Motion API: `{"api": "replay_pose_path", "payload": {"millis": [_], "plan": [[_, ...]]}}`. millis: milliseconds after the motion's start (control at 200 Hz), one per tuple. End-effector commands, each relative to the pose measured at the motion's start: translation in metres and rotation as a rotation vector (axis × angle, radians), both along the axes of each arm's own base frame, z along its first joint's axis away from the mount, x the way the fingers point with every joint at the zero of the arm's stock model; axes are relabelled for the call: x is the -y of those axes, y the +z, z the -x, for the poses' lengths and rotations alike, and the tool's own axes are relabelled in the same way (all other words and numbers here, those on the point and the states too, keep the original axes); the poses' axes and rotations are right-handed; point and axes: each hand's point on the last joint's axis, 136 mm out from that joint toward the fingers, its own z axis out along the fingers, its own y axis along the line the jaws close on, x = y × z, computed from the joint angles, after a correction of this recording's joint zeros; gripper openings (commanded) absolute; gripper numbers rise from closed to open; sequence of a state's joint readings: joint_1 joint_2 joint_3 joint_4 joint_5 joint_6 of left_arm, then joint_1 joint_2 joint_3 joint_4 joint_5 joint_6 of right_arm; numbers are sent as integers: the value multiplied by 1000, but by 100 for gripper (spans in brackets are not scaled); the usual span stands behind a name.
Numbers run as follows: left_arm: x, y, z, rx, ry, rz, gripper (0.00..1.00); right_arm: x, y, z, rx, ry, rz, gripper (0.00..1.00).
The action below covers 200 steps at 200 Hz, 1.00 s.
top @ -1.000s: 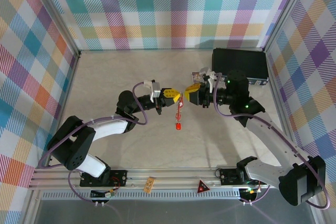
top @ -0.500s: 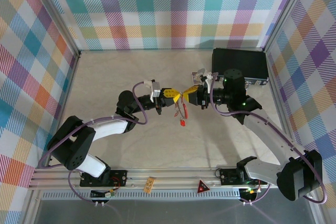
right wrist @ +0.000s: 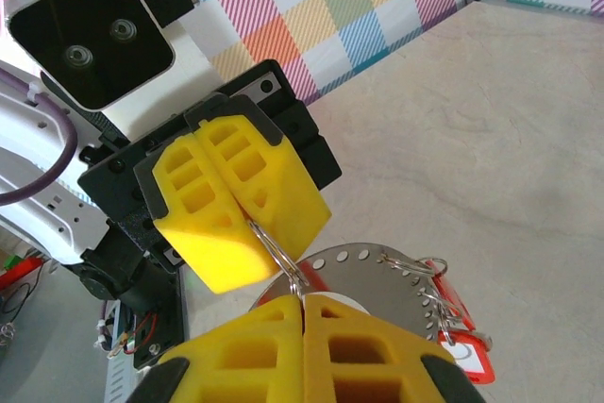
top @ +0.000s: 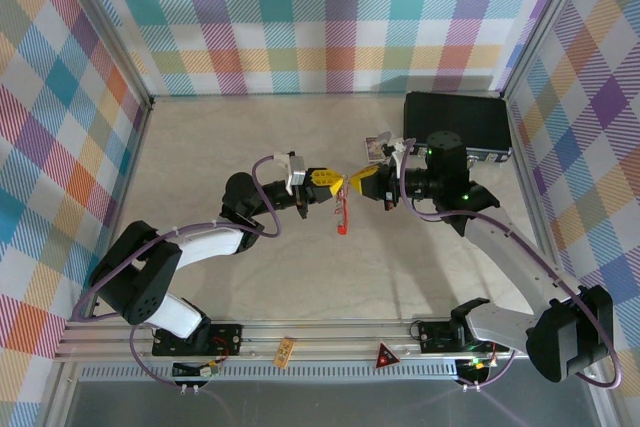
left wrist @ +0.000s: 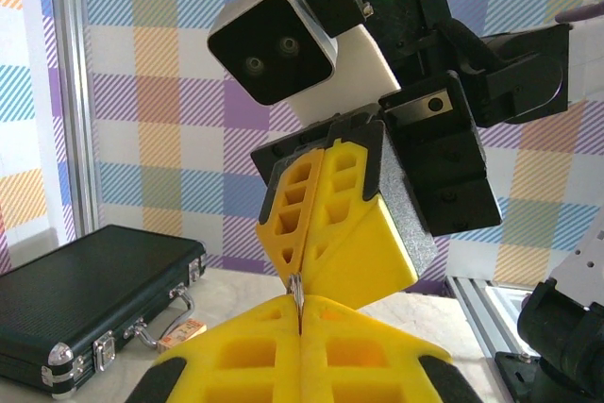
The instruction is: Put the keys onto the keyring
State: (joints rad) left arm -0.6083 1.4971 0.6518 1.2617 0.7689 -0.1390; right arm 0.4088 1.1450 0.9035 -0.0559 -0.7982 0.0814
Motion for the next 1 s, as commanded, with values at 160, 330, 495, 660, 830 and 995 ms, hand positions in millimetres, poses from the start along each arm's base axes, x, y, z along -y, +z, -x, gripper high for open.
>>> {"api": "replay_pose_path", "payload": {"millis": [160, 330, 495, 660, 830, 995], "plan": [[-1, 39, 22, 98, -55, 75, 0, -3, -6, -3, -24, 40, 6, 2], [6, 39, 27, 97, -77, 78, 0, -9, -4, -3, -56, 82, -18, 2], [8, 40, 28, 98, -83, 80, 0, -10, -5, -2, -71, 97, -20, 5], [8, 37, 26, 97, -66, 78, 0, -3, -6, -3, -34, 44, 6, 18], [7, 36, 25, 95, -55, 77, 0, 6, -1, -2, 57, -32, 4, 25], [6, 36, 24, 94, -48, 80, 0, 11, 7, 1, 90, -55, -3, 27]]}}
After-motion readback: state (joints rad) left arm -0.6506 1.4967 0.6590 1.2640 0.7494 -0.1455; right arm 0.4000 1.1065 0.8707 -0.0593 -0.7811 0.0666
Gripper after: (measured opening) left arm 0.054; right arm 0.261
